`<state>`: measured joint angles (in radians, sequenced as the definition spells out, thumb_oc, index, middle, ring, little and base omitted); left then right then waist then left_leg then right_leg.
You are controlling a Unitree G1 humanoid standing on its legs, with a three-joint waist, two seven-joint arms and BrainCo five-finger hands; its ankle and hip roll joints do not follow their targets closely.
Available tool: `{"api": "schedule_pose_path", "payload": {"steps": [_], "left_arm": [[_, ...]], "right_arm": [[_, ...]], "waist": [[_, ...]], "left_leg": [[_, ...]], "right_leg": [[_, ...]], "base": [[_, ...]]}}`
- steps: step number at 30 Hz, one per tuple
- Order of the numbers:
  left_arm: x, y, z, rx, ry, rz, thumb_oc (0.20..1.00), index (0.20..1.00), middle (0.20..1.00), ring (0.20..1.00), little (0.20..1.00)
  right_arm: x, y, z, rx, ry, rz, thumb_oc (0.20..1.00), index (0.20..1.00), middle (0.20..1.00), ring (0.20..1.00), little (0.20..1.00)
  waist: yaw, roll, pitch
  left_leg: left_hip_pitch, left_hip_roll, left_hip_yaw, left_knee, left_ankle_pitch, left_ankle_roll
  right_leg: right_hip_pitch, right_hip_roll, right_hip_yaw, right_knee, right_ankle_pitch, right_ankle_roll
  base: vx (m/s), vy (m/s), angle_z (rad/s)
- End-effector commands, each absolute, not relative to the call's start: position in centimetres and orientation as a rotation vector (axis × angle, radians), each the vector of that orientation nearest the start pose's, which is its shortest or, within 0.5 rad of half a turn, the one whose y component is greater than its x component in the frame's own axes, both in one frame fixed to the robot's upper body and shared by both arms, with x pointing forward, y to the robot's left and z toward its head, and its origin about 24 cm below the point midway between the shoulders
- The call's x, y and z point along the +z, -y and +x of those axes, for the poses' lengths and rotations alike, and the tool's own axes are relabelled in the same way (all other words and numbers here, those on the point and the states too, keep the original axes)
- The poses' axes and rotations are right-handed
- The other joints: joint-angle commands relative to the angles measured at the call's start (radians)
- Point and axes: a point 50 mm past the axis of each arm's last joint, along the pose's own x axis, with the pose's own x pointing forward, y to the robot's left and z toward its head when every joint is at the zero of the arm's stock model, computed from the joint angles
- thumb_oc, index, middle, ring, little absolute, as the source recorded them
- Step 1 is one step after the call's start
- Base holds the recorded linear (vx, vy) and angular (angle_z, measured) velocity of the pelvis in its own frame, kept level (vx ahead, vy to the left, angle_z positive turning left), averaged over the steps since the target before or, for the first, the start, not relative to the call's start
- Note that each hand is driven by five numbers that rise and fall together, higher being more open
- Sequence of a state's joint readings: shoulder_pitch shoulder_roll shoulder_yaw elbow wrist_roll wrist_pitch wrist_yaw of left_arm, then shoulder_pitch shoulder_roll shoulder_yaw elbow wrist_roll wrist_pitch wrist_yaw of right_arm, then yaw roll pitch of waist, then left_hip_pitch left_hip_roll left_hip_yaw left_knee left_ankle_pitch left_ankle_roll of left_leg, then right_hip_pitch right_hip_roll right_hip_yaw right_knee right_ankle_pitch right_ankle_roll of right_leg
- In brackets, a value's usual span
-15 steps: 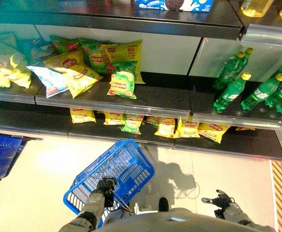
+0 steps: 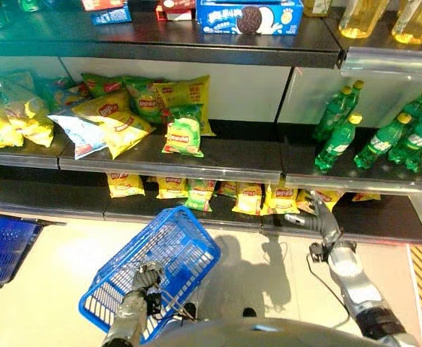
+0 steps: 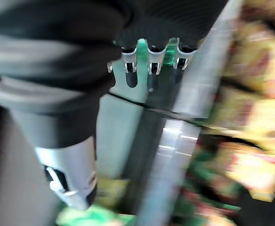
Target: Pick up the snacks into the basket
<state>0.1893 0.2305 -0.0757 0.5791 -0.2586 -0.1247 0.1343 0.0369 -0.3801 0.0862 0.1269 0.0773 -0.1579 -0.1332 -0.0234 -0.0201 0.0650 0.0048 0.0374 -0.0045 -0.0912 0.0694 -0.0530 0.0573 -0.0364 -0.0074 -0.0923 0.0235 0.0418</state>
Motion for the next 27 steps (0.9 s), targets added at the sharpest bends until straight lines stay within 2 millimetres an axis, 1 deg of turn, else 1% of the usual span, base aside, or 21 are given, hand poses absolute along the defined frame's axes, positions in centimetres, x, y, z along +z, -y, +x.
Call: {"api": "schedule_pose_path", "payload": {"steps": [1, 2, 3, 4, 5, 6, 7, 8, 9, 10, 12, 13, 14, 16, 17, 18, 19, 20, 23, 25, 27], "left_arm": [[-4.0, -25.2, 19.7, 0.285, -0.282, 0.104, 0.2, 0.2, 0.2, 0.2, 0.2], [-3.9, -25.2, 19.7, 0.286, -0.282, 0.104, 0.2, 0.2, 0.2, 0.2, 0.2], [-2.0, -25.0, 20.5, 0.26, -0.193, 0.118, 0.2, 0.2, 0.2, 0.2, 0.2], [-2.0, -25.0, 20.5, 0.26, -0.193, 0.118, 0.2, 0.2, 0.2, 0.2, 0.2], [-0.2, -24.4, 21.5, 0.221, -0.113, 0.114, 0.2, 0.2, 0.2, 0.2, 0.2], [0.7, -23.9, 22.0, 0.194, -0.072, 0.119, 0.2, 0.2, 0.2, 0.2, 0.2], [0.8, -23.9, 22.0, 0.194, -0.07, 0.119, 0.2, 0.2, 0.2, 0.2, 0.2], [2.0, -23.4, 22.4, 0.151, -0.021, 0.143, 0.2, 0.2, 0.2, 0.2, 0.2], [2.0, -23.4, 22.5, 0.152, -0.02, 0.143, 0.2, 0.2, 0.2, 0.2, 0.2], [3.2, -23.0, 22.9, 0.138, 0.034, 0.167, 0.2, 0.2, 0.2, 0.2, 0.2], [4.2, -22.8, 23.1, 0.161, 0.095, 0.164, 0.2, 0.2, 0.2, 0.2, 0.2], [4.3, -22.8, 23.1, 0.161, 0.096, 0.164, 0.2, 0.2, 0.2, 0.2, 0.2], [4.3, -22.4, 23.1, 0.144, 0.096, 0.132, 0.2, 0.2, 0.2, 0.2, 0.2], [5.1, -22.0, 23.1, 0.112, 0.132, 0.136, 0.2, 0.2, 0.2, 0.2, 0.2], [5.2, -22.0, 23.1, 0.113, 0.133, 0.137, 0.2, 0.2, 0.2, 0.2, 0.2], [5.6, -21.9, 23.2, 0.101, 0.152, 0.133, 0.2, 0.2, 0.2, 0.2, 0.2], [6.4, -21.7, 23.5, 0.09, 0.184, 0.122, 0.2, 0.2, 0.2, 0.2, 0.2], [6.9, -21.6, 23.6, 0.083, 0.204, 0.109, 0.2, 0.2, 0.2, 0.2, 0.2], [8.7, -21.1, 23.8, 0.045, 0.277, 0.095, 0.2, 0.2, 0.2, 0.2, 0.2], [9.2, -21.0, 23.9, 0.042, 0.301, 0.098, 0.2, 0.2, 0.2, 0.2, 0.2], [10.0, -20.7, 23.9, 0.016, 0.334, 0.102, 0.2, 0.2, 0.2, 0.2, 0.2]], "right_arm": [[8.2, 21.1, 26.5, -0.047, 0.253, -0.235, 1.0, 1.0, 1.0, 1.0, 1.0], [8.2, 21.1, 26.5, -0.047, 0.253, -0.234, 1.0, 1.0, 1.0, 1.0, 1.0], [10.0, 20.7, 28.0, -0.06, 0.318, -0.226, 1.0, 1.0, 1.0, 1.0, 1.0], [10.0, 20.7, 28.0, -0.06, 0.318, -0.226, 1.0, 1.0, 1.0, 1.0, 1.0], [12.1, 20.4, 29.3, -0.072, 0.384, -0.227, 1.0, 1.0, 1.0, 1.0, 1.0], [13.0, 20.4, 30.0, -0.083, 0.406, -0.236, 1.0, 1.0, 1.0, 1.0, 1.0], [13.1, 20.4, 30.0, -0.083, 0.408, -0.236, 1.0, 1.0, 1.0, 1.0, 1.0], [14.3, 20.4, 30.9, -0.112, 0.437, -0.239, 1.0, 1.0, 1.0, 1.0, 1.0], [14.4, 20.4, 30.9, -0.112, 0.439, -0.239, 1.0, 1.0, 1.0, 1.0, 1.0], [15.2, 20.3, 31.7, -0.144, 0.459, -0.227, 1.0, 1.0, 1.0, 1.0, 1.0], [16.1, 20.2, 32.1, -0.172, 0.488, -0.232, 1.0, 1.0, 1.0, 1.0, 1.0], [16.2, 20.2, 32.1, -0.172, 0.489, -0.232, 1.0, 1.0, 1.0, 1.0, 1.0], [16.9, 20.3, 32.6, -0.195, 0.502, -0.221, 1.0, 1.0, 1.0, 1.0, 1.0], [17.1, 20.4, 33.4, -0.208, 0.486, -0.171, 1.0, 1.0, 1.0, 1.0, 1.0], [17.2, 20.4, 33.5, -0.207, 0.488, -0.17, 1.0, 1.0, 1.0, 1.0, 1.0], [17.5, 20.5, 34.2, -0.221, 0.472, -0.142, 1.0, 1.0, 1.0, 1.0, 1.0], [18.0, 20.9, 35.5, -0.251, 0.436, -0.106, 1.0, 1.0, 1.0, 1.0, 1.0], [18.3, 20.8, 36.0, -0.255, 0.425, -0.085, 1.0, 1.0, 1.0, 1.0, 1.0], [19.5, 22.0, 38.0, -0.335, 0.363, -0.064, 1.0, 1.0, 1.0, 1.0, 1.0], [20.1, 22.3, 38.5, -0.353, 0.359, -0.048, 1.0, 1.0, 1.0, 1.0, 1.0], [20.8, 23.3, 39.5, -0.41, 0.31, 0.013, 1.0, 1.0, 1.0, 1.0, 1.0]], "waist": [[0.036, -0.036, -0.013], [0.035, -0.036, -0.012], [0.05, -0.049, -0.001], [0.05, -0.049, -0.001], [0.065, -0.06, 0.025], [0.078, -0.066, 0.043], [0.077, -0.066, 0.044], [0.098, -0.075, 0.073], [0.097, -0.075, 0.074], [0.114, -0.081, 0.094], [0.13, -0.09, 0.109], [0.129, -0.09, 0.109], [0.142, -0.093, 0.125], [0.157, -0.096, 0.144], [0.156, -0.096, 0.145], [0.163, -0.1, 0.158], [0.171, -0.101, 0.177], [0.177, -0.1, 0.188], [0.191, -0.094, 0.22], [0.192, -0.09, 0.23], [0.203, -0.082, 0.249]], "left_leg": [[-0.017, -0.027, 0.008, 0.045, -0.075, 0.009], [-0.016, -0.027, 0.008, 0.045, -0.076, 0.009], [-0.028, -0.03, 0.005, 0.056, -0.08, 0.012], [-0.028, -0.03, 0.005, 0.056, -0.08, 0.012], [-0.05, -0.035, -0.002, 0.077, -0.084, 0.016], [-0.068, -0.038, -0.01, 0.093, -0.087, 0.019], [-0.07, -0.039, -0.011, 0.097, -0.088, 0.019], [-0.099, -0.044, -0.03, 0.115, -0.09, 0.025], [-0.101, -0.044, -0.032, 0.118, -0.091, 0.025], [-0.125, -0.048, -0.05, 0.128, -0.089, 0.025], [-0.147, -0.052, -0.068, 0.135, -0.088, 0.025], [-0.149, -0.053, -0.07, 0.137, -0.088, 0.025], [-0.171, -0.058, -0.083, 0.149, -0.088, 0.027], [-0.193, -0.065, -0.095, 0.162, -0.088, 0.029], [-0.197, -0.065, -0.096, 0.165, -0.089, 0.029], [-0.211, -0.069, -0.102, 0.176, -0.09, 0.029], [-0.231, -0.077, -0.111, 0.192, -0.091, 0.03], [-0.241, -0.081, -0.116, 0.2, -0.091, 0.031], [-0.285, -0.092, -0.133, 0.235, -0.096, 0.031], [-0.297, -0.096, -0.138, 0.248, -0.099, 0.031], [-0.318, -0.108, -0.154, 0.262, -0.099, 0.03]], "right_leg": [[-0.051, -0.041, -0.013, 0.005, -0.014, 0.111], [-0.05, -0.041, -0.013, 0.005, -0.014, 0.111], [-0.053, -0.044, -0.014, 0.005, -0.013, 0.109], [-0.053, -0.044, -0.014, 0.005, -0.013, 0.109], [-0.066, -0.048, -0.022, 0.017, -0.009, 0.107], [-0.077, -0.049, -0.027, 0.028, -0.009, 0.106], [-0.078, -0.049, -0.027, 0.03, -0.01, 0.106], [-0.094, -0.047, -0.034, 0.04, -0.009, 0.103], [-0.095, -0.047, -0.035, 0.041, -0.009, 0.103], [-0.107, -0.046, -0.044, 0.042, -0.008, 0.101], [-0.115, -0.046, -0.054, 0.043, -0.008, 0.1], [-0.116, -0.047, -0.056, 0.043, -0.008, 0.1], [-0.129, -0.05, -0.067, 0.052, -0.008, 0.1], [-0.146, -0.055, -0.077, 0.065, -0.009, 0.099], [-0.149, -0.055, -0.078, 0.067, -0.01, 0.099], [-0.161, -0.058, -0.083, 0.08, -0.012, 0.099], [-0.184, -0.062, -0.088, 0.102, -0.012, 0.097], [-0.195, -0.064, -0.095, 0.113, -0.012, 0.097], [-0.23, -0.071, -0.109, 0.149, -0.016, 0.097], [-0.241, -0.073, -0.116, 0.162, -0.02, 0.096], [-0.256, -0.08, -0.129, 0.178, -0.025, 0.093]], "base": [[0.0, 0.0, 0.0], [0.0, 0.0, 0.0], [0.0, 0.0, 0.0], [-0.1, -0.009, 0.02], [-0.13, -0.007, 0.03], [-0.13, -0.007, 0.08], [-0.15, -0.031, 0.17], [-0.1, -0.022, 0.23], [-0.16, -0.043, 0.34], [-0.08, -0.03, 0.36], [-0.06, -0.031, 0.43], [-0.05, -0.008, 0.41], [-0.05, 0.011, 0.28], [-0.07, 0.015, 0.27], [-0.07, 0.008, 0.3], [-0.09, 0.021, 0.27], [-0.12, 0.032, 0.34], [-0.11, 0.047, 0.33], [-0.08, 0.038, 0.21], [-0.03, 0.028, 0.22], [-0.01, 0.035, 0.22]]}}
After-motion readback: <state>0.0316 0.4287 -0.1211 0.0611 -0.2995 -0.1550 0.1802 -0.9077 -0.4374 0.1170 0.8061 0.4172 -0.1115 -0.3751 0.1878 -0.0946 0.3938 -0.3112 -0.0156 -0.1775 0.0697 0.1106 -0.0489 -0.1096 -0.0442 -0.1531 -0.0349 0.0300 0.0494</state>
